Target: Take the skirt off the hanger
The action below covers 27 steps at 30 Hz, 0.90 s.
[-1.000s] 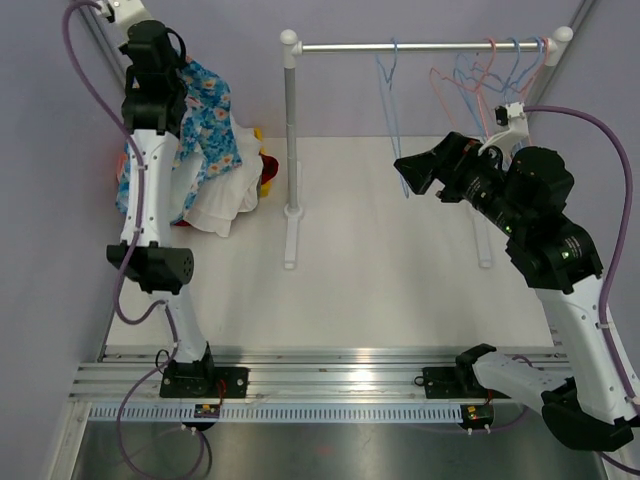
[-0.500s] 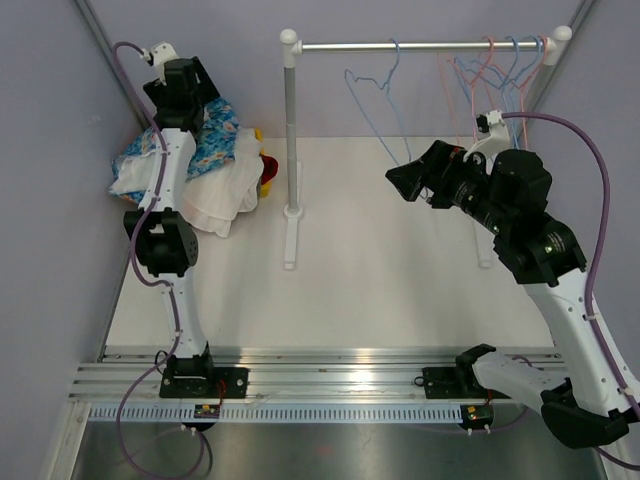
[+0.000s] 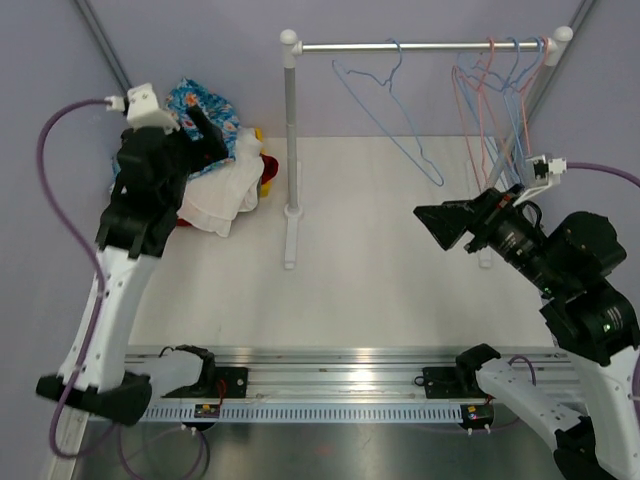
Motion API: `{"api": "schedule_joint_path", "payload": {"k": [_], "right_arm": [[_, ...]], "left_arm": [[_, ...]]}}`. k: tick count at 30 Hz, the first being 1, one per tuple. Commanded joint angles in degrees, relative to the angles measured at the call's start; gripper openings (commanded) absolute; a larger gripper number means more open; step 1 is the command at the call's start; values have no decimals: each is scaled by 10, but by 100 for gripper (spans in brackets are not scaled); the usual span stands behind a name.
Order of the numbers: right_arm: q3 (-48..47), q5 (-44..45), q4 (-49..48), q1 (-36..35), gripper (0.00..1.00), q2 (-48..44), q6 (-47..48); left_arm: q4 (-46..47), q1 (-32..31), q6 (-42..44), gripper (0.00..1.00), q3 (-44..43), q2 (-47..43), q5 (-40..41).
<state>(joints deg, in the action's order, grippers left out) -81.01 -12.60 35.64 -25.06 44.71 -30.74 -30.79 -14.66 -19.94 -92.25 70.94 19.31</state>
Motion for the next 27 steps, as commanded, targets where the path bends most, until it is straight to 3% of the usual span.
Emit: {"api": "schedule_joint_path", "payload": {"k": [1, 5, 7, 11, 19, 27], "right_arm": [[19, -29, 12, 2, 99, -44, -16], [51, -10, 8, 2, 100, -116, -12], [67, 17, 12, 2, 100, -164, -12], [92, 49, 29, 2, 99, -231, -16], [111, 87, 44, 3, 100, -276, -20], [135, 93, 37, 2, 100, -278, -12]], "left_arm": [[-22, -19, -4, 99, 99, -112, -28], [-1, -22, -2, 99, 248, -283, -82], [4, -22, 12, 99, 271, -359, -79], [-4, -22, 23, 99, 271, -419, -89], [-63, -22, 24, 99, 226, -418, -113], [-109, -23, 37, 99, 196, -408, -85]]}}
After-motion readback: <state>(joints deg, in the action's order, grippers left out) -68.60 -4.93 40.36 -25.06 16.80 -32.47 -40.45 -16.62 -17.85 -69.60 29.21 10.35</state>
